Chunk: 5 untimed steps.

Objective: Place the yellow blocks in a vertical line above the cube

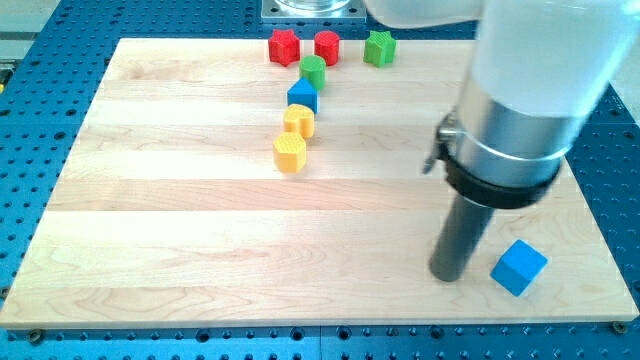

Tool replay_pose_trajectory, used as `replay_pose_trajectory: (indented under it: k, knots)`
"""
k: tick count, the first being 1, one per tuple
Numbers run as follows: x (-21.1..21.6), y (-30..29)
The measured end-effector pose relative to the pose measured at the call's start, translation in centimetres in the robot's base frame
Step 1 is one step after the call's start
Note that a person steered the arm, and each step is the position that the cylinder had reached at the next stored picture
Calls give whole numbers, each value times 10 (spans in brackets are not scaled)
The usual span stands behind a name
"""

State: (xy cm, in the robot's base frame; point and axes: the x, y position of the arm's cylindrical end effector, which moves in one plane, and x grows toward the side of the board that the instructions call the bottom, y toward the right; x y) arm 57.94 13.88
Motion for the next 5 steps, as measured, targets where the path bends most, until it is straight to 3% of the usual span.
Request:
replay_pose_trajectory:
  k: [3, 4, 5]
  knots:
    - [0, 28]
    - [-2, -34]
    - [-15, -170]
